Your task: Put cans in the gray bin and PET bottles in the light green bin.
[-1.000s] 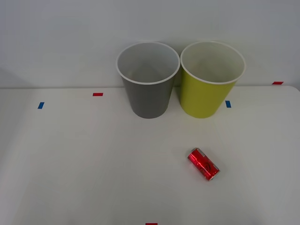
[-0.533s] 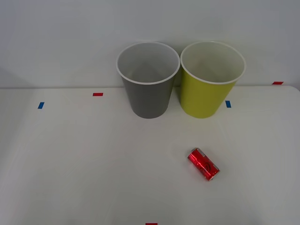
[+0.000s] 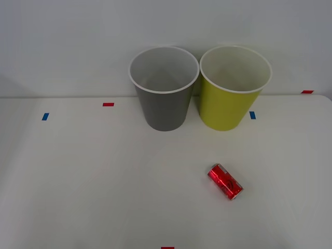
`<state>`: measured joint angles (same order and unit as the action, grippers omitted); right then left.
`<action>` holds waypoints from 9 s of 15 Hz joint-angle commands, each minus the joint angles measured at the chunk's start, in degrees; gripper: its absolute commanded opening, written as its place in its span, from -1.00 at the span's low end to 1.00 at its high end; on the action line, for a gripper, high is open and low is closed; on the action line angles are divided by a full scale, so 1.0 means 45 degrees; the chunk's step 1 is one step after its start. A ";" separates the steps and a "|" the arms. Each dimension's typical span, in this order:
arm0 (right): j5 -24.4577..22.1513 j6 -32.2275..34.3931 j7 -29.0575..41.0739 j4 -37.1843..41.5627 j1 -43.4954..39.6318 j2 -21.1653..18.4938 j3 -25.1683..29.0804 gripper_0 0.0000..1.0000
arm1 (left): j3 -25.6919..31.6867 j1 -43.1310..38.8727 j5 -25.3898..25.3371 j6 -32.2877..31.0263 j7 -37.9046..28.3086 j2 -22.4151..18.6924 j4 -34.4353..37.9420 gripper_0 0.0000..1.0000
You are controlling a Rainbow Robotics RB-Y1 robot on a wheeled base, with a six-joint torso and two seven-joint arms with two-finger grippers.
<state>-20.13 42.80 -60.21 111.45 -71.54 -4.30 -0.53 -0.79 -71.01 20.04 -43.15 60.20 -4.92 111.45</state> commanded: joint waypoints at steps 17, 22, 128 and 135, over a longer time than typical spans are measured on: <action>0.0000 0.0000 0.0000 0.0000 0.0000 0.0000 0.0000 -1.00 | 0.0000 0.0000 0.0000 0.0000 0.0000 0.0000 0.0000 1.00; 0.0000 0.0000 0.0000 0.0000 0.0000 0.0000 0.0000 -1.00 | 0.0000 0.0000 0.0000 0.0000 0.0000 0.0000 0.0000 1.00; 0.5430 -2.6328 -0.1015 0.2422 1.7402 -0.5508 -0.7461 1.00 | 0.0000 0.0000 0.0000 0.0000 0.0000 0.0000 0.0000 1.00; 0.5293 -2.6054 -0.0664 0.2090 1.7500 -0.5450 -0.7442 1.00 | 0.0000 0.0000 0.0000 0.0000 0.0000 0.0000 0.0000 1.00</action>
<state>3.73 -74.45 -63.50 120.85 7.21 -28.79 -34.02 -0.79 -71.02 20.04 -43.15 60.21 -4.92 111.45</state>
